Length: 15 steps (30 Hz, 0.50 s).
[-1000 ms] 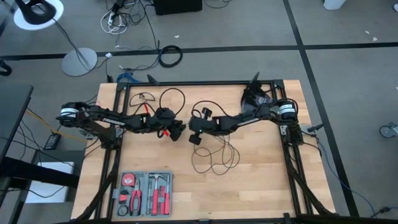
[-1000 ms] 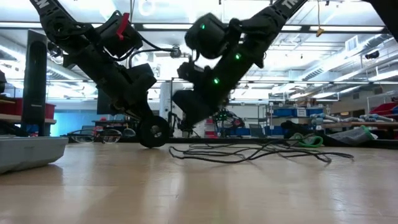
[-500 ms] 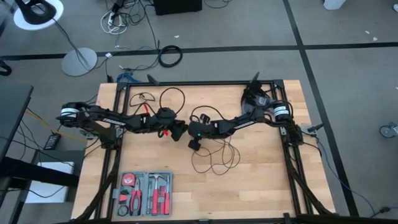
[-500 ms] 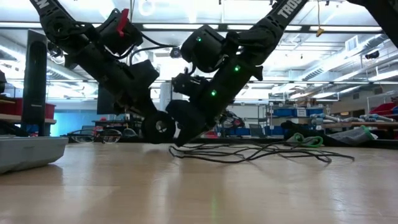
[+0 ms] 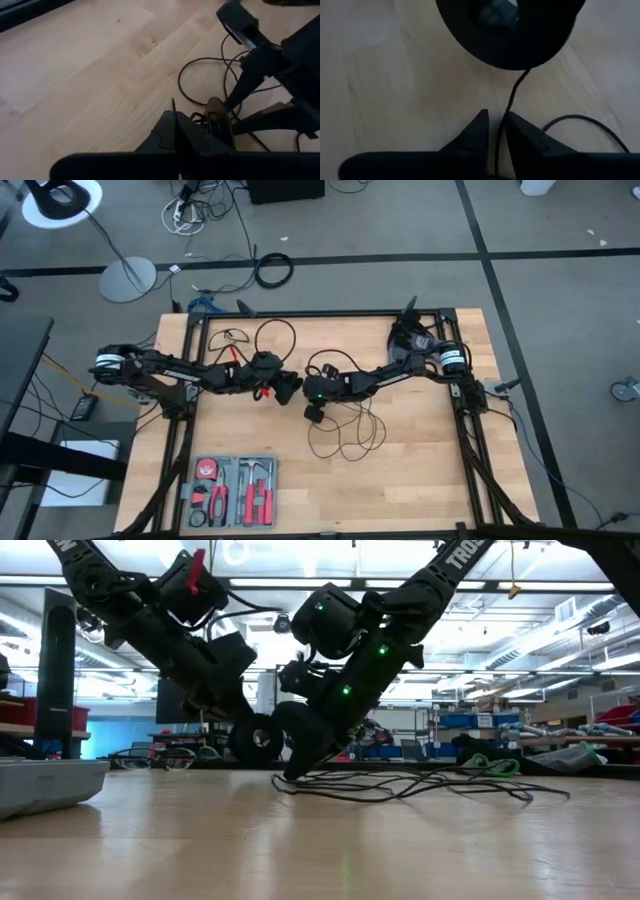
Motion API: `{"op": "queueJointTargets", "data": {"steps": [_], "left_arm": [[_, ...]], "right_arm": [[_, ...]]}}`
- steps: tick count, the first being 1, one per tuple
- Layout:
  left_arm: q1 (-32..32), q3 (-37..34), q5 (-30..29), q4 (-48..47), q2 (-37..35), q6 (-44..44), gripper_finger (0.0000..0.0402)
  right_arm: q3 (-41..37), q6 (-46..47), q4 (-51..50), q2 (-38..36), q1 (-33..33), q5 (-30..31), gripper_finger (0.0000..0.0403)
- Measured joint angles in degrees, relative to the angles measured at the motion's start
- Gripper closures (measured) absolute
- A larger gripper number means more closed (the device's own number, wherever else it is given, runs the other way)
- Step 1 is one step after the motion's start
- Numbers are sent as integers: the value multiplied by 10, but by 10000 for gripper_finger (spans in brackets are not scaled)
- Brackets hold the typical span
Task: Coil cords
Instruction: Coil the black wire onto the black spool
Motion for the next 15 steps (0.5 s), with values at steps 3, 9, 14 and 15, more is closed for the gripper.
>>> {"op": "queueJointTargets", "data": {"steps": [3,9,14,15], "left_arm": [[0,0,-12,-19,-22,8,402],[2,0,-42,-89,-81,13,402],[4,0,-54,-123,-118,14,402],[4,0,-60,-124,-123,14,402]], "right_arm": [[0,0,-1,0,0,0,337],[-1,1,2,0,0,1,344],[-2,0,6,0,0,1,354],[-2,0,6,0,0,1,356]]}}
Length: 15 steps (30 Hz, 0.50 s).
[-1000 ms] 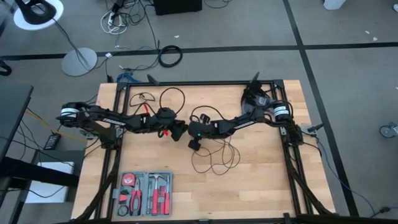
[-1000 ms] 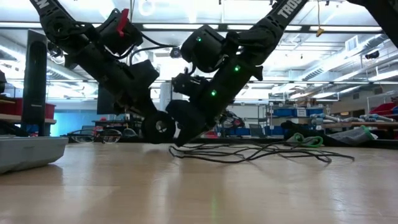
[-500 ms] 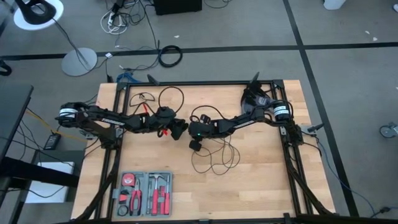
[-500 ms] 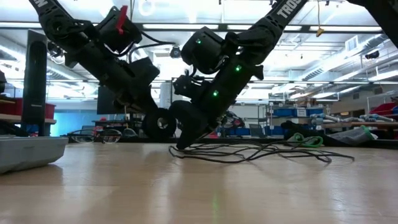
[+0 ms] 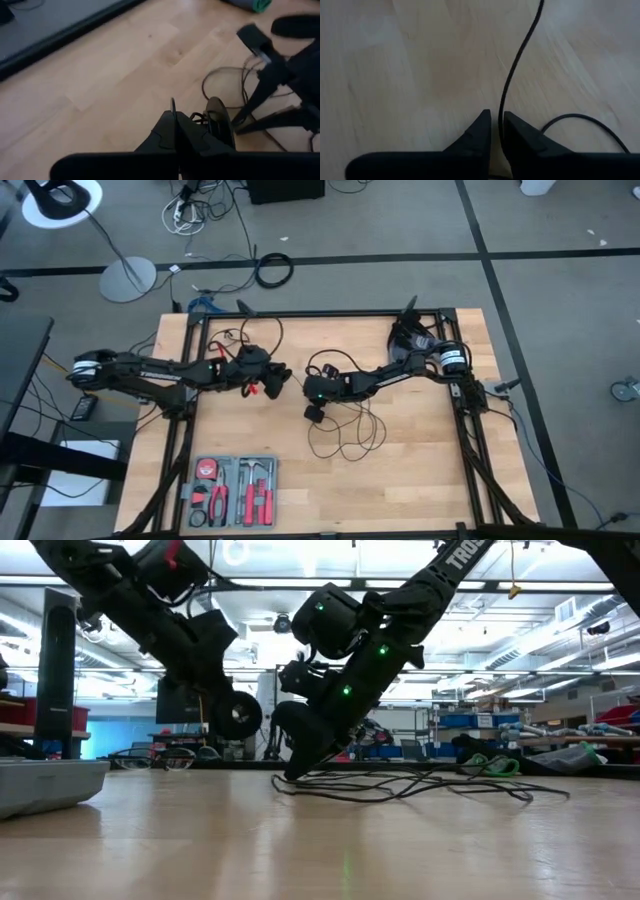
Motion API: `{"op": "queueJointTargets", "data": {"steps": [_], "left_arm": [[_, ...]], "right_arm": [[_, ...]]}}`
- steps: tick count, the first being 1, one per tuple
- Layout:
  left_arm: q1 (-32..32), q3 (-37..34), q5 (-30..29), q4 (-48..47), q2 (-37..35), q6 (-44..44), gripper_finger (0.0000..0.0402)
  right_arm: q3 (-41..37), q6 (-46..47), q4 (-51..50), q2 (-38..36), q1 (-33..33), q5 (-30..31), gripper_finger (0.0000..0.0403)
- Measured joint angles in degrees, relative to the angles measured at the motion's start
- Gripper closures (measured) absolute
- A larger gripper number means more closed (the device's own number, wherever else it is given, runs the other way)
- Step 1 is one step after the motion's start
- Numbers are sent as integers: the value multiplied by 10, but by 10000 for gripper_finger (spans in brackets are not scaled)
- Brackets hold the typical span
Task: Coil cords
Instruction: Coil the black wire onto the black spool
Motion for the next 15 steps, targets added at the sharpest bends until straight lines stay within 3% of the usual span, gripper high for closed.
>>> {"op": "queueJointTargets", "data": {"steps": [15], "left_arm": [[4,0,-28,-21,-49,15,402]], "right_arm": [[0,-1,3,0,-1,-14,399]]}}
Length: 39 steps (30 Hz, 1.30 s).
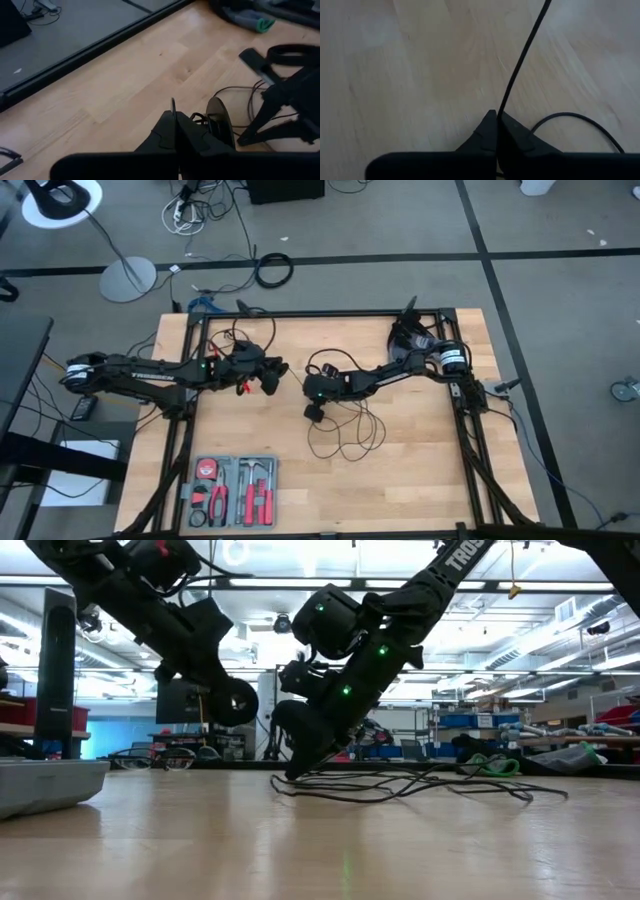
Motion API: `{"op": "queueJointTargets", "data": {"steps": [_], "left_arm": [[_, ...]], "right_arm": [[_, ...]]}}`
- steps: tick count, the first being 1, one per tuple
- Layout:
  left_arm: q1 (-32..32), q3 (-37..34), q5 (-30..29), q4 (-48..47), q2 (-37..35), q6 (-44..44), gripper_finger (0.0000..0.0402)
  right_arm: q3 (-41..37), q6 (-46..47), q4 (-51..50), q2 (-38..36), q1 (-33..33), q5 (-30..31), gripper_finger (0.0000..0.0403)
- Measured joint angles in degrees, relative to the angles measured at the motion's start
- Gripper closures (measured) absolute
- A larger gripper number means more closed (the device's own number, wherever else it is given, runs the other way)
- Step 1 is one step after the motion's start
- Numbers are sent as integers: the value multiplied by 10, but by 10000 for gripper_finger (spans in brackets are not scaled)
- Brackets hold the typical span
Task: Coil cords
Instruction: Coil the black wire onto the black spool
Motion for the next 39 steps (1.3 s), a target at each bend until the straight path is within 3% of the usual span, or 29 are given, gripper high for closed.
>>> {"op": "queueJointTargets", "data": {"steps": [7,19,25,39], "left_arm": [[0,0,0,22,2,-4,402],[-1,0,39,120,48,-8,402],[-1,0,72,152,94,-24,402],[0,0,78,159,99,-31,402]], "right_arm": [[7,-17,39,3,10,-12,401],[75,-55,73,3,18,-108,402],[92,-76,56,3,15,-100,403],[95,-107,34,-1,3,-103,403]]}}
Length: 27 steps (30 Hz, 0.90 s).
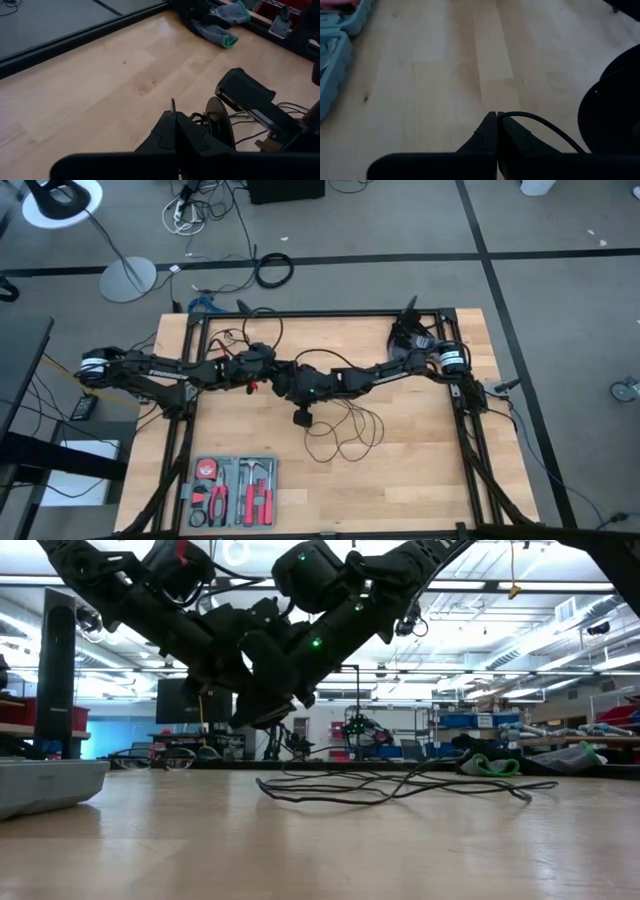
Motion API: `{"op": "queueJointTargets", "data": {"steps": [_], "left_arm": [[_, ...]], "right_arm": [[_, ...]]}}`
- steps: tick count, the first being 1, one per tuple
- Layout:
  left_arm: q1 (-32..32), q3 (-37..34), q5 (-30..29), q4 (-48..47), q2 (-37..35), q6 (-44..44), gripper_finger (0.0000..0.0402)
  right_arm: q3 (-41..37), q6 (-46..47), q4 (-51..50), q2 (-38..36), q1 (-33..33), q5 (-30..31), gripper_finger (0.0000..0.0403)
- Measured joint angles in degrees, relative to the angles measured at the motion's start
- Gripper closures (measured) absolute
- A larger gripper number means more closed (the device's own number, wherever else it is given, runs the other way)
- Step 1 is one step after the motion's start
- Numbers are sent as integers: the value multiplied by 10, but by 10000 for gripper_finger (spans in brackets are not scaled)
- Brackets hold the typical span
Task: Coil cords
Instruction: Coil the black wire onto the black spool
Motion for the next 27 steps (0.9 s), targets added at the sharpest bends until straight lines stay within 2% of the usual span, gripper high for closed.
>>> {"op": "queueJointTargets", "data": {"steps": [6,8,13,20,24,27], "left_arm": [[4,0,-5,15,1,5,402],[4,0,-2,23,1,3,402],[5,0,-24,20,1,3,402],[5,0,-64,11,1,-6,402],[4,0,-76,12,1,-14,402],[1,0,-80,12,1,-15,402]], "right_arm": [[4,35,-41,-3,5,0,403],[4,42,-57,-3,11,32,403],[4,42,-92,-3,31,169,403],[2,51,-105,-2,63,269,403],[-34,71,-42,-2,70,279,403],[-80,102,42,-2,66,265,403]]}}
